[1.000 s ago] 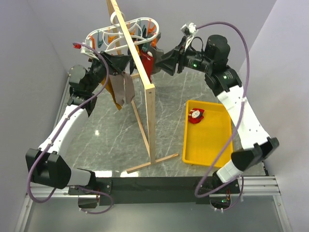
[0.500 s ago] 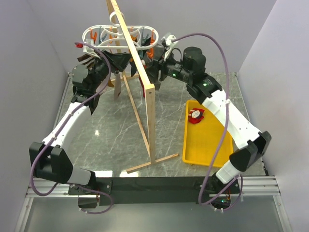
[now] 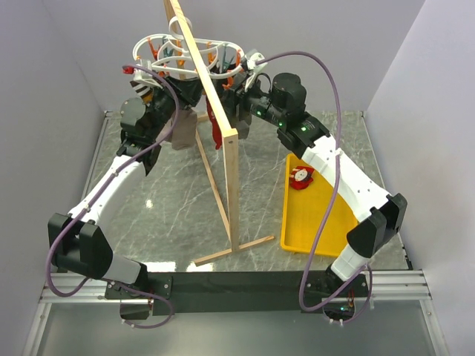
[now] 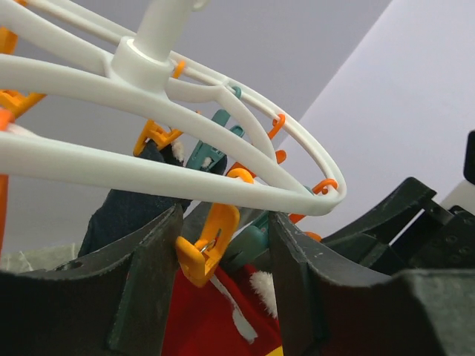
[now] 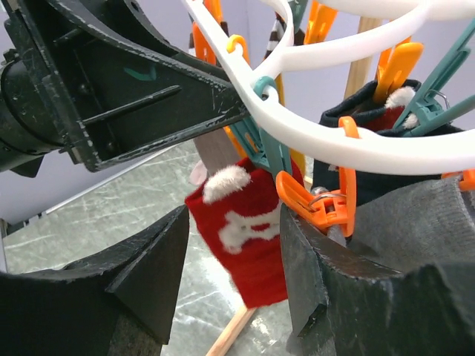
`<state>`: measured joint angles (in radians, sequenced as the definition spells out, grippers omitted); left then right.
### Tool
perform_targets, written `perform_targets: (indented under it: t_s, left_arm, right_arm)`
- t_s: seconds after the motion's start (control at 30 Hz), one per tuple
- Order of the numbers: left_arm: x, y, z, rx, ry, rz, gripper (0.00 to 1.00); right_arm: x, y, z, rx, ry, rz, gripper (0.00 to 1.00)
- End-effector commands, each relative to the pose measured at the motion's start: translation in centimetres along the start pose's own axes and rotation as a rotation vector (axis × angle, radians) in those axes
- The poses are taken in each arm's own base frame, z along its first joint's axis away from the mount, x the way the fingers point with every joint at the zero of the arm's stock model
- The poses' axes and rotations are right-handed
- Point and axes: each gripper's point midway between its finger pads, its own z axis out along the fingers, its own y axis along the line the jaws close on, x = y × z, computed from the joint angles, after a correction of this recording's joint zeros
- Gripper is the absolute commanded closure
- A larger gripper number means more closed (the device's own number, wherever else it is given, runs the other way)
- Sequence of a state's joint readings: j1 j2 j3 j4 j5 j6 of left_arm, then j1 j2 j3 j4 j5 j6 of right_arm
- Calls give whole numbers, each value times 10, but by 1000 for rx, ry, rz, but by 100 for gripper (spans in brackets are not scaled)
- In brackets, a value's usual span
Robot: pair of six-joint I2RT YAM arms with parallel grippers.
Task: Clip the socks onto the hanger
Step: Open the clamp at the hanger.
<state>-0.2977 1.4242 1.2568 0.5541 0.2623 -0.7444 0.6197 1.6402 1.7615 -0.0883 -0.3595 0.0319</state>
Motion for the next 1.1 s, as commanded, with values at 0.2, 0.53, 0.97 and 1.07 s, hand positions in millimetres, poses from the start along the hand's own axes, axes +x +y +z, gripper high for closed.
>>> perform_targets:
  t_s: [0.2, 0.53, 0.97, 1.07]
  left_arm:
    - [-26, 1, -6, -42, -110, 60, 44]
    - [-27, 4, -16, -50, -126, 102, 33]
    - [-29, 2, -24, 51, -116, 172, 40]
    - [-28, -2, -28, 95, -108, 189, 35]
  right_arm:
    - [-37, 1, -3, 20, -92, -52, 41]
    - [-35, 0, 1, 14, -80, -49, 42]
    - [-37, 5, 4, -24, -99, -53, 42]
    - [-40, 3, 5, -15, -101, -52, 42]
